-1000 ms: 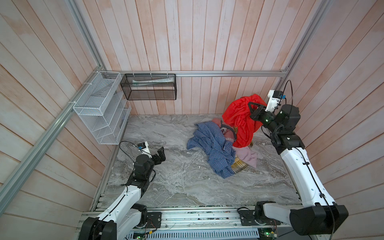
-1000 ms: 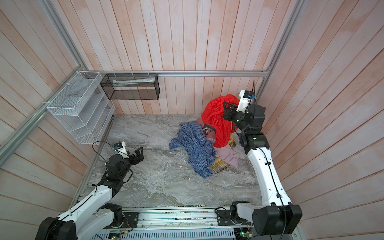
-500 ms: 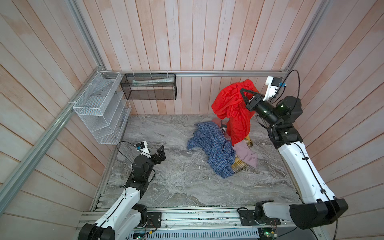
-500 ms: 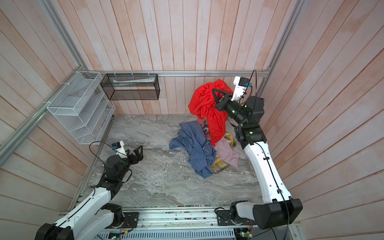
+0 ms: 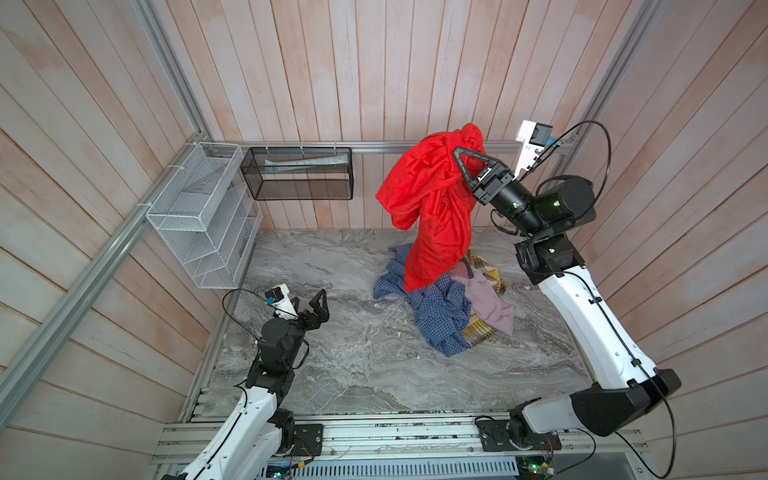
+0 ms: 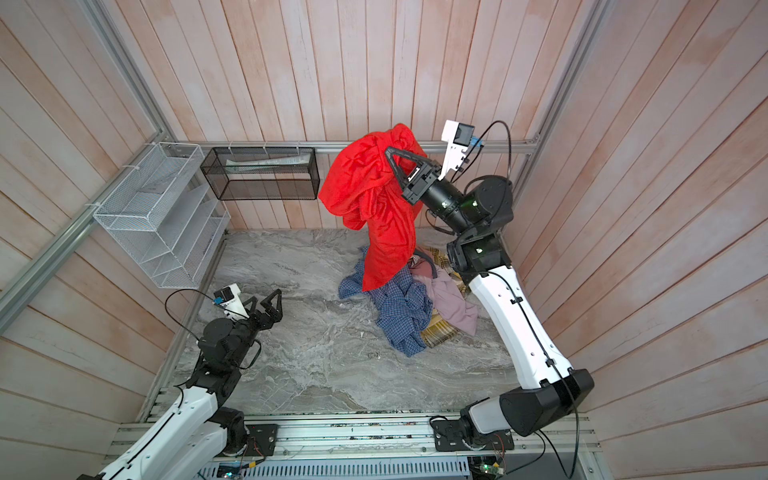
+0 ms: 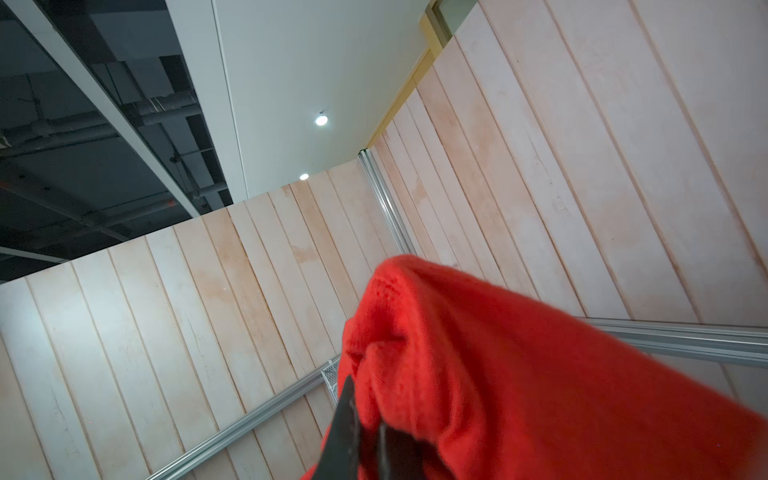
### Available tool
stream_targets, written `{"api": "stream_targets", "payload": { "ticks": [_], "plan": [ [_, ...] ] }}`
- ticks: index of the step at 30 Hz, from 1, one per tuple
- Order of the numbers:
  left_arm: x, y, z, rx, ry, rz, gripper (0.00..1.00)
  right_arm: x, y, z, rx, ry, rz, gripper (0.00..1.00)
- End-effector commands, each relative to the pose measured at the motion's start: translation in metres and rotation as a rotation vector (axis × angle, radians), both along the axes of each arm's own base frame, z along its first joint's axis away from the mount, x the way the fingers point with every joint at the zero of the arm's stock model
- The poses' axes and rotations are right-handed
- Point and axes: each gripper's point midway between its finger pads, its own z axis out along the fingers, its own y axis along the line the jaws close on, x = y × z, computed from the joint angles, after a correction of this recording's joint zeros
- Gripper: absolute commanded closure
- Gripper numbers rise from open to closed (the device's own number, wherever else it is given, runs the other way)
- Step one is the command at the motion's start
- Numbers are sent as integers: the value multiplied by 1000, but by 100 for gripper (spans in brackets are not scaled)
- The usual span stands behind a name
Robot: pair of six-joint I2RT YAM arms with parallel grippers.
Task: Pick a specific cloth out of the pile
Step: 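Carry the red garment toward the left gripper while the left arm reaches toward it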
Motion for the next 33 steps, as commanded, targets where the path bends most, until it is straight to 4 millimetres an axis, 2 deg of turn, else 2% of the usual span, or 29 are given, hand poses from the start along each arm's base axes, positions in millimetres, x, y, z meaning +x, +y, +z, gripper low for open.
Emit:
{"api": "stream_targets", "payload": {
  "ticks": [1, 3, 7, 9, 13, 16, 18, 22, 26, 29, 31, 33],
  "plan": [
    [-7, -1, 1, -20, -21, -8, 0, 2, 32, -5, 30, -1, 77, 100],
    [-10, 7, 1, -31, -24, 38, 0, 8, 60, -26, 9, 47, 131, 100],
    [-19, 33, 0, -53, -20, 178, 0, 10, 129, -86, -86, 111, 215, 100],
    [-25, 40, 0, -48, -21, 210, 0, 9, 156, -112, -133, 137, 250, 100],
    [-38, 65, -5, -55, 18, 345, 0, 7, 196, -159, -230, 155, 267, 100],
    [-50, 85, -11, -69, 45, 458, 0, 4, 218, -191, -310, 153, 262, 100],
    [-55, 91, -11, -72, 48, 491, 0, -1, 229, -210, -349, 172, 272, 100],
    [-61, 94, -7, -80, 31, 505, 0, -24, 241, -264, -426, 239, 331, 100],
    [-60, 91, -1, -70, 19, 481, 0, -37, 230, -323, -495, 335, 299, 100],
    [-55, 82, 1, -54, 14, 430, 0, -33, 216, -370, -577, 422, 228, 100],
    [-49, 72, 0, -49, 22, 377, 0, -35, 214, -399, -626, 484, 230, 100],
    [-42, 62, -4, -39, 42, 322, 0, -38, 218, -420, -658, 534, 261, 100]
  ]
}}
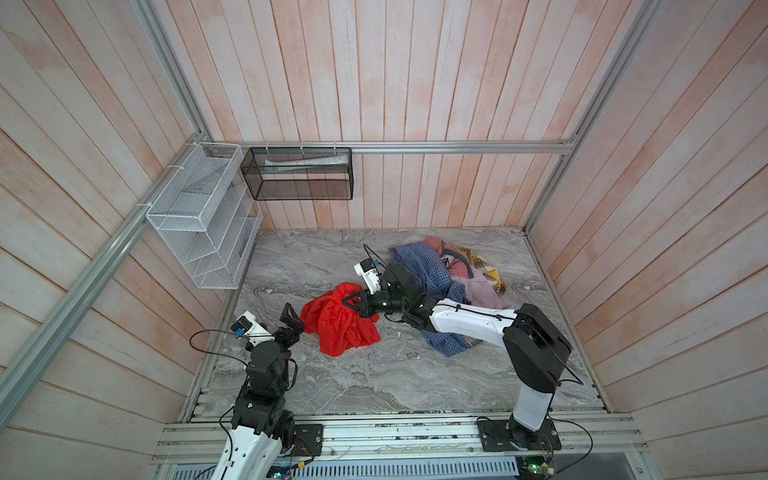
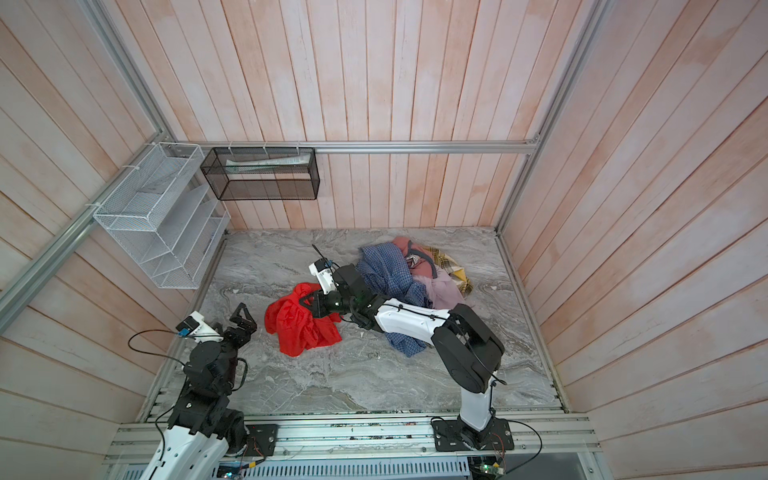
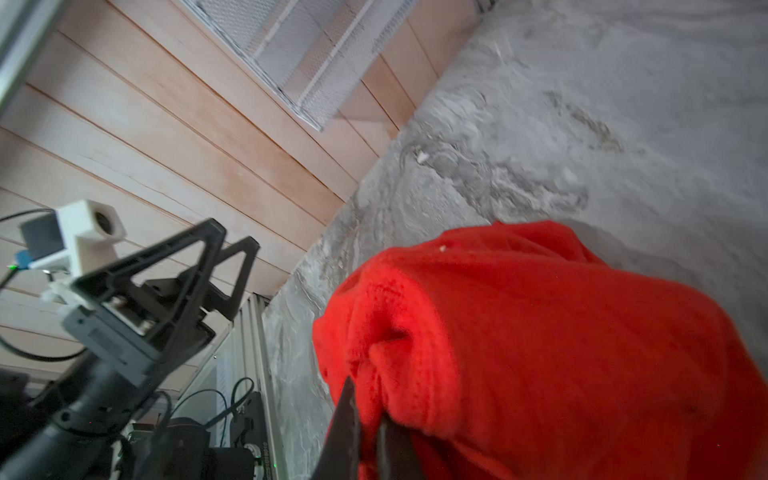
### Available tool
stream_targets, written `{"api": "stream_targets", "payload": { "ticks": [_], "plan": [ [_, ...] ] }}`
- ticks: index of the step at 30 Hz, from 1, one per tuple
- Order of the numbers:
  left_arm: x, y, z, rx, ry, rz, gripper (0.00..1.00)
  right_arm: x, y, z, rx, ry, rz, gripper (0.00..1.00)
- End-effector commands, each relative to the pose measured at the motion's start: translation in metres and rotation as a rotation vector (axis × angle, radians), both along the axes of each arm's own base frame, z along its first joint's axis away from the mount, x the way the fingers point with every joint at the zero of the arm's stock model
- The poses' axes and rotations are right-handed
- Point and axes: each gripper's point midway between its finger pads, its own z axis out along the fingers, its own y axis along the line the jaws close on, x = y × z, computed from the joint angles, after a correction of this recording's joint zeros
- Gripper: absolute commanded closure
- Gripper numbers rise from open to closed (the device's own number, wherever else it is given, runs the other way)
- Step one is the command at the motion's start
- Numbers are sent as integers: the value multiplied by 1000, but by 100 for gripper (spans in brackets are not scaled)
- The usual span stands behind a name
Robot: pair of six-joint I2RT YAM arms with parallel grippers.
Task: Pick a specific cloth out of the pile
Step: 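Carry the red garment toward the left gripper while the left arm reaches toward it, then grasp the red garment with the left gripper while the right gripper releases it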
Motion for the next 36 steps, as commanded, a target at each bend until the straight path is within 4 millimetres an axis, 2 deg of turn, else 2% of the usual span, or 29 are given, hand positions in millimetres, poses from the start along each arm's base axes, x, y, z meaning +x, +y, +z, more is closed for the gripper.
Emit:
{"api": "stream_targets", "payload": {
  "ticks": [1, 6, 9, 11, 12, 16, 19, 23, 26, 28, 32, 36],
  "plan": [
    [11, -21, 10, 13, -2, -117, 0, 6, 6, 1, 10, -3, -3, 100],
    [24, -39, -6, 10, 106, -207, 0, 8, 11, -34, -59, 61, 6, 100],
    [28, -61, -10, 14, 128, -329, 0, 7, 7, -48, -100, 78, -1, 98],
    [29, -75, -14, 27, 145, -413, 0, 7, 3, -58, -129, 81, -9, 82],
    [29, -77, -18, 32, 164, -427, 0, 7, 0, -63, -151, 80, -16, 69],
    [28, -78, -28, 45, 219, -433, 0, 10, -12, -75, -215, 77, -42, 48],
    [28, -83, -27, 60, 228, -468, 0, 14, -14, -49, -190, 16, -44, 29],
    [31, -91, -26, 118, 257, -485, 0, 21, -21, -10, -171, -55, -72, 23],
    [35, -100, -24, 163, 270, -491, 0, 25, -40, 9, -185, -101, -118, 11],
    [38, -112, -24, 183, 273, -526, 0, 29, -59, 18, -209, -135, -161, 2],
    [40, -138, -30, 286, 306, -586, 0, 38, -105, 33, -244, -196, -267, 2],
    [41, -160, -48, 385, 397, -627, 0, 52, -168, 40, -224, -199, -410, 2]
  ]
}}
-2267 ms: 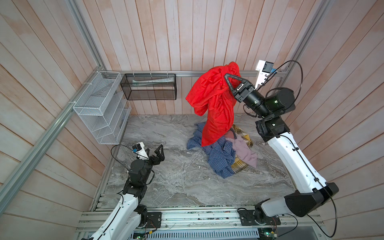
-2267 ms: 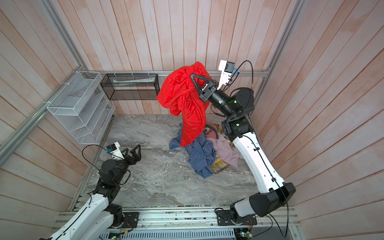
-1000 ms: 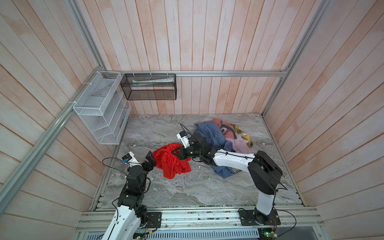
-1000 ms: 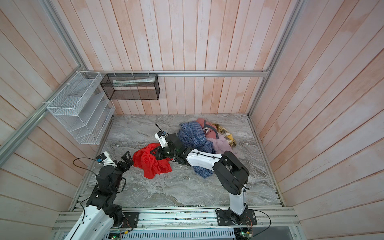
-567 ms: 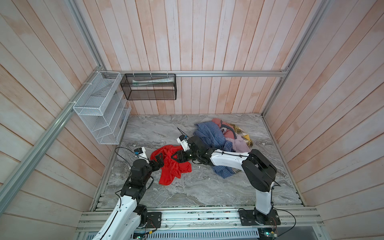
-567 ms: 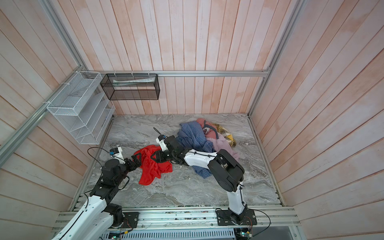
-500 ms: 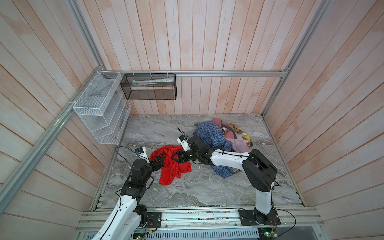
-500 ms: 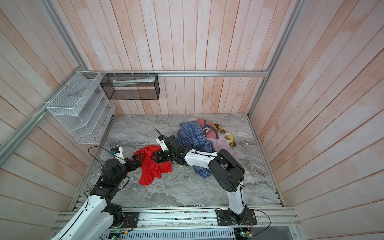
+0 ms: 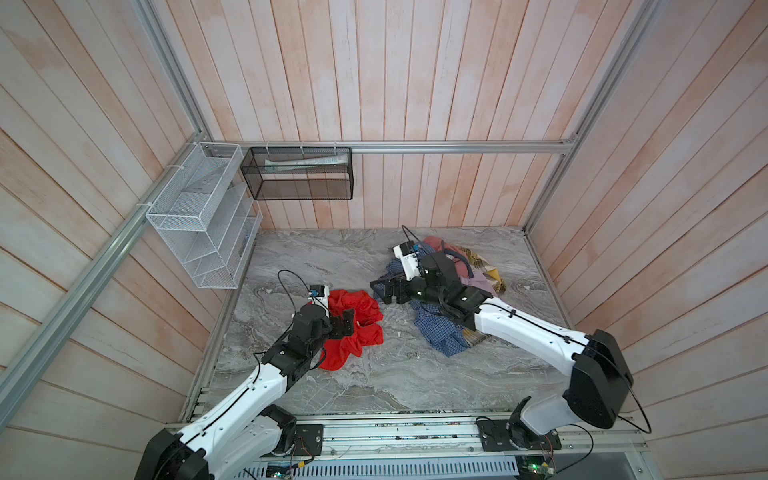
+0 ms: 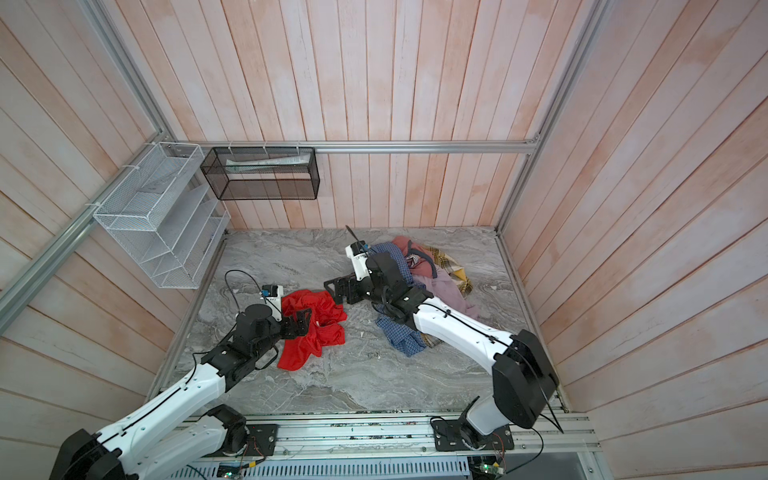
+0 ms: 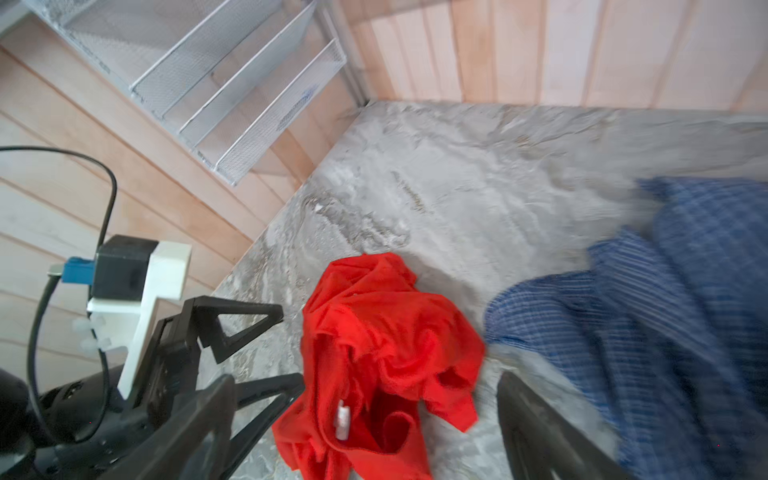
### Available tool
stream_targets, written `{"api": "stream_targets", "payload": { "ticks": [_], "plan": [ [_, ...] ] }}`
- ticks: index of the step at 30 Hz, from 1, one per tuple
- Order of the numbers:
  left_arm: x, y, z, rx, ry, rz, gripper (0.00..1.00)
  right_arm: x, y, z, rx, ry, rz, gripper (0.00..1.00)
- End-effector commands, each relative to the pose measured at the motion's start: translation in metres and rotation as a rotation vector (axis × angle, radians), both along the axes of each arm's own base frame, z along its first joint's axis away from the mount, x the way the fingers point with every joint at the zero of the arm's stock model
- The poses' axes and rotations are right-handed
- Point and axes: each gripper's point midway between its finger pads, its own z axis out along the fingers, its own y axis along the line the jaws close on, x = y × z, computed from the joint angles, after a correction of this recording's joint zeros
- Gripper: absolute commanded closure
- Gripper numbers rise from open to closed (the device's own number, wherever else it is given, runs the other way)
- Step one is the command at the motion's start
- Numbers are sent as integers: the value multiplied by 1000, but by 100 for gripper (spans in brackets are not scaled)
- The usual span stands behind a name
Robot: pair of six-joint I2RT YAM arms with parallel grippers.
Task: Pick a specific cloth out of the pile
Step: 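Grasp the red garment with the left gripper while the right gripper releases it, then lift the red garment with the left gripper while the right arm withdraws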
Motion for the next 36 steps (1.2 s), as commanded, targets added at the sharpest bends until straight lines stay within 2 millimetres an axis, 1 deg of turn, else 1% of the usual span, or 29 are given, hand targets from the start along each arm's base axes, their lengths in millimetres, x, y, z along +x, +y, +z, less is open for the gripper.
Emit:
{"api": "stream_targets", "payload": {
  "ticks": [1, 4, 8, 10, 13, 16, 19, 23, 24, 25, 26, 28, 29, 33, 34, 36],
  "plan": [
    [6, -8, -4, 107, 9, -17, 0, 13, -54, -25, -64, 25, -135, 2],
    [10, -24, -17, 106, 50, -54, 0, 17, -92, -24, -75, 18, -227, 2],
    [19, -31, -42, 164, 144, -49, 0, 18, -132, -23, -101, -3, -321, 2],
    [21, -35, -56, 202, 189, -58, 0, 20, -155, -22, -99, -5, -376, 2],
    [23, -41, -72, 244, 258, -69, 0, 22, -189, -22, -110, -21, -455, 2],
    [22, -43, -94, 294, 349, -71, 0, 26, -219, -22, -121, -42, -529, 2],
    [19, -40, -113, 349, 421, -53, 0, 29, -238, -20, -128, -54, -570, 2],
    [13, -38, -129, 364, 466, -32, 1, 30, -254, -18, -119, -63, -600, 2],
    [12, -39, -133, 361, 474, -35, 5, 30, -257, -18, -115, -62, -605, 2],
    [11, -39, -138, 360, 487, -36, 14, 30, -260, -18, -113, -64, -606, 2],
    [9, -39, -142, 359, 496, -39, 27, 30, -261, -18, -113, -65, -607, 2],
    [6, -40, -147, 345, 509, -38, 47, 29, -264, -17, -116, -69, -608, 2],
    [5, -40, -147, 336, 509, -42, 53, 29, -266, -17, -117, -69, -610, 2],
    [4, -36, -133, 308, 462, -28, 76, 27, -272, -16, -122, -75, -618, 2],
    [6, -34, -126, 298, 447, -20, 83, 26, -273, -16, -119, -75, -621, 2],
    [8, -28, -111, 272, 415, -4, 95, 26, -275, -14, -115, -79, -624, 2]
  ]
}}
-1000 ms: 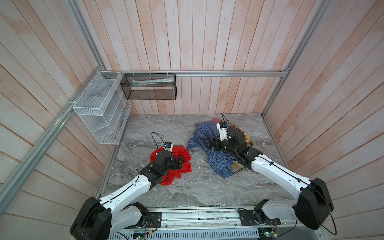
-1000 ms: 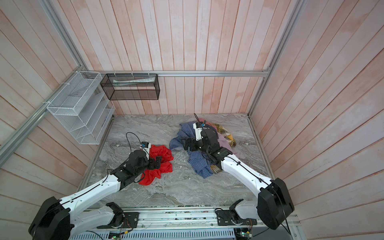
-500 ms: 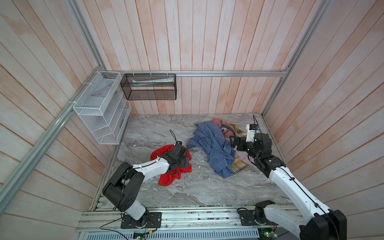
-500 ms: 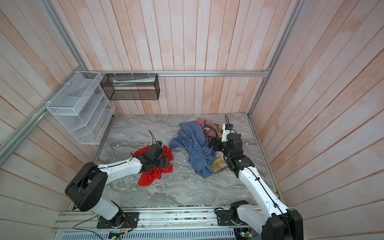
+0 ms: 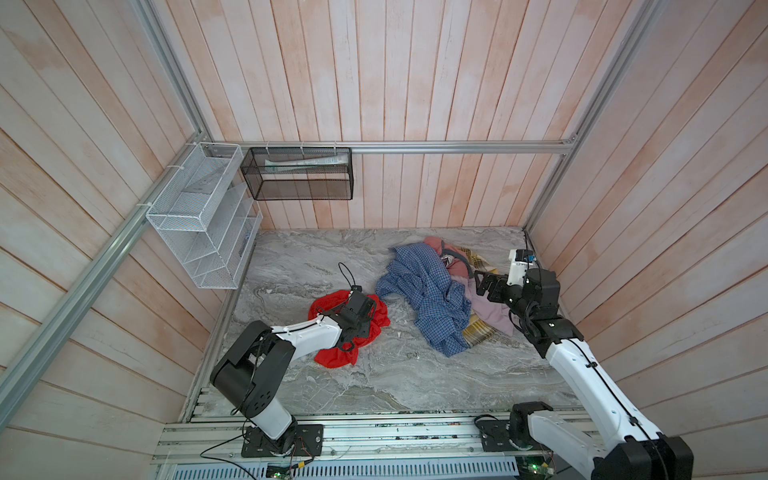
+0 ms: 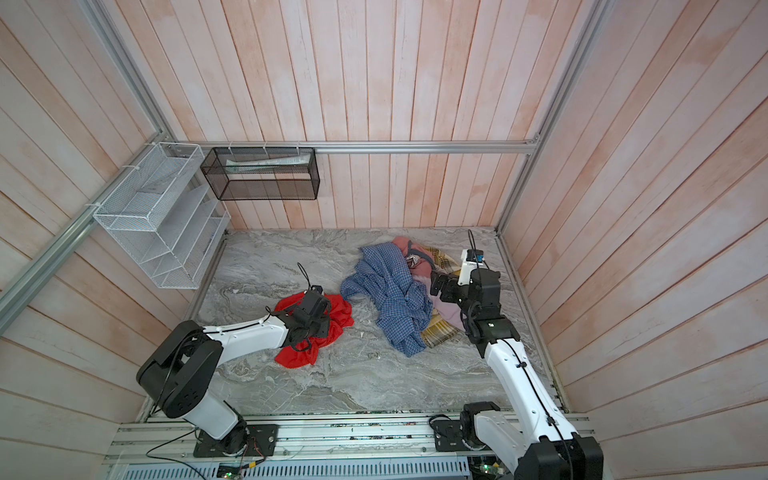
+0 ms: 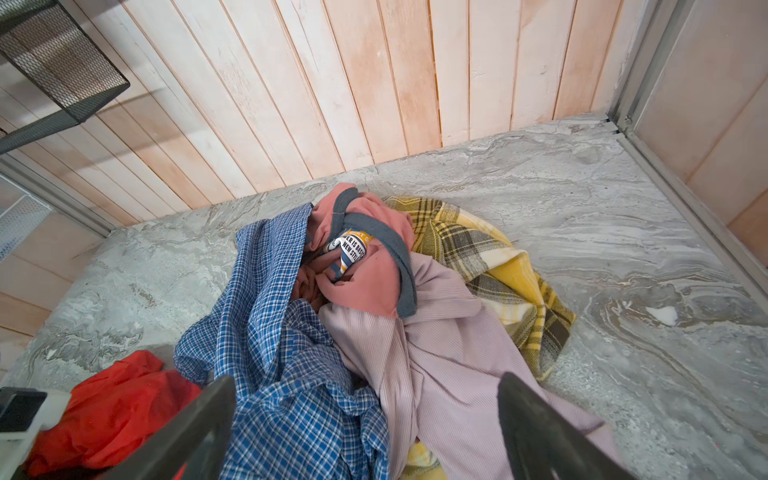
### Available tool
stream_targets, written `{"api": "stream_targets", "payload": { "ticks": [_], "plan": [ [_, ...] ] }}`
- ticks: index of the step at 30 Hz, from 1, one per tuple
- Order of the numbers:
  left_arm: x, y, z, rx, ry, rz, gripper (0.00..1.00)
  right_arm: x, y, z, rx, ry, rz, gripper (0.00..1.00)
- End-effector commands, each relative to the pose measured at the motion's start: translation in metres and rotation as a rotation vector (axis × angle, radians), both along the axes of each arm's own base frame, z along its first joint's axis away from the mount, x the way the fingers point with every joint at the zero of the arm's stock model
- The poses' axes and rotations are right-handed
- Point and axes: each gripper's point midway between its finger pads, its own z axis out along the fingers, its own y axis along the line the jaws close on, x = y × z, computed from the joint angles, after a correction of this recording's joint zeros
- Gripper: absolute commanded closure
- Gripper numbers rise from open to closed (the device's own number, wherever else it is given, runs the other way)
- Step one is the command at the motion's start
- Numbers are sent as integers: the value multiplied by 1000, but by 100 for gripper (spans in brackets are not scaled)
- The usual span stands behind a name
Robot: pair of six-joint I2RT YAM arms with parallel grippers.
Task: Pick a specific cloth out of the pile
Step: 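Lift the red garment with the left gripper while the right arm withdraws, then lower the red garment onto the table away from the pile with the left gripper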
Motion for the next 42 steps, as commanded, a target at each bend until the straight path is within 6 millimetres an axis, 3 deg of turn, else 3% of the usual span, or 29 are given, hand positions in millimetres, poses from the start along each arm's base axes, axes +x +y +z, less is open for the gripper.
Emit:
{"api": "stream_targets", "payload": {
  "ticks": [1, 18, 23, 27, 32, 42],
  "plan": [
    [-12, 14, 9, -22, 14, 23, 100, -5, -1, -2, -6, 1, 14, 2],
    [5, 81, 215, -44, -524, 224, 100, -9, -2, 11, 23, -37, 14, 2],
    [3, 96, 263, -81, -668, 261, 100, -10, -1, 11, 30, -38, 18, 2],
    [6, 116, 285, -94, -732, 307, 100, -10, 1, 11, 40, -39, 23, 2],
    [15, 131, 296, -78, -779, 347, 100, -10, 1, 10, 49, -41, 25, 2],
    [55, 153, 258, -194, -805, 388, 100, -15, 0, 7, 55, -37, 19, 2]
  ]
}}
